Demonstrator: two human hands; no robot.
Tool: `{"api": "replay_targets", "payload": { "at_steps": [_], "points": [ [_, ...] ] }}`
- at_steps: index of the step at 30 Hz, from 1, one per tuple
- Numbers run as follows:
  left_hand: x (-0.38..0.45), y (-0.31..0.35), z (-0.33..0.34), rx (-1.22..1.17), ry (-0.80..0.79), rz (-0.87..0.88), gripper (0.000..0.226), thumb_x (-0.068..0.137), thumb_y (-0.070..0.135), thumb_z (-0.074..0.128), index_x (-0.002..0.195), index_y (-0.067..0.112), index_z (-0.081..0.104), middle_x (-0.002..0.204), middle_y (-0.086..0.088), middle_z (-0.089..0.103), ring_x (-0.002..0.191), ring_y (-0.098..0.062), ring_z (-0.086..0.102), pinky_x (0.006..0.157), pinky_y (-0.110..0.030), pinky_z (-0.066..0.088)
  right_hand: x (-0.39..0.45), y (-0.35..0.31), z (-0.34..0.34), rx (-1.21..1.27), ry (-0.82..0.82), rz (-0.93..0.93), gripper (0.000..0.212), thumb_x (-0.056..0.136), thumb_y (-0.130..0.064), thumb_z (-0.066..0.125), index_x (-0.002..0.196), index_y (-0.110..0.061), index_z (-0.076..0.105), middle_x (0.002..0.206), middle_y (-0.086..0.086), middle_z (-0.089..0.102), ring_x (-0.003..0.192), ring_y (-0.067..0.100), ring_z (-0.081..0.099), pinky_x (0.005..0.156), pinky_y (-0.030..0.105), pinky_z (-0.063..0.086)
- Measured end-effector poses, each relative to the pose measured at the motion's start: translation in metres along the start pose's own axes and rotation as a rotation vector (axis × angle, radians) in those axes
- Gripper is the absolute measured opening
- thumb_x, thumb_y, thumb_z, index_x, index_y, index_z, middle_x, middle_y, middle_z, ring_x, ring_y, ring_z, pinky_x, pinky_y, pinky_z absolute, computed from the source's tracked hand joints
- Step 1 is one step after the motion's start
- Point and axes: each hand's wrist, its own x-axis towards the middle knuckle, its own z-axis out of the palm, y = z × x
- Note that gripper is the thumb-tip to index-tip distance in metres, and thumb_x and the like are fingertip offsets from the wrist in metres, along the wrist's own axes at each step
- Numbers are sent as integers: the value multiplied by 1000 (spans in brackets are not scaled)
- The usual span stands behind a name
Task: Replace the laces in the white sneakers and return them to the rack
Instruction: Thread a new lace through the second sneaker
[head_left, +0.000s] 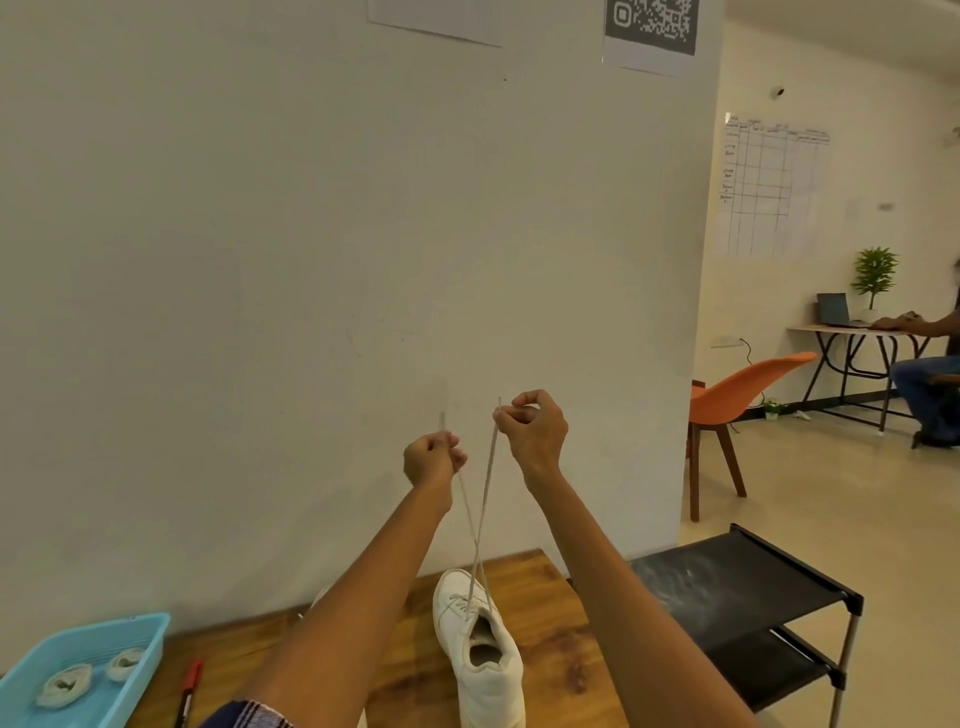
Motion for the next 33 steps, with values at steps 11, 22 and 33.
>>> {"api": "replay_targets", "payload": {
  "at_steps": [11,22,33],
  "points": [
    [5,-104,-57,1480,-220,60,35,96,16,45,130,13,45,134,-8,48,126,-26,43,104,-40,37,8,57,-25,-101,228,-66,15,85,6,58,80,-8,53,73,5,58,68,22,59,57,10,45],
    [-12,-188,-77,1095,-452,161,17,97,16,47,103,7,61,109,-7,64,84,-6,48,59,-4,35,-59,148,-14,-999,-1113,223,48,88,-24,64,133,-15,51,135,6,51,111,22,55,77,21,49],
    [-20,-183,-59,877,-406,132,16,93,25,55,100,15,66,102,-3,68,90,-14,62,82,-22,52,-72,162,-19,-979,-868,259,20,89,-21,63,101,-6,69,98,11,71,71,15,64,71,21,52]
  ]
}}
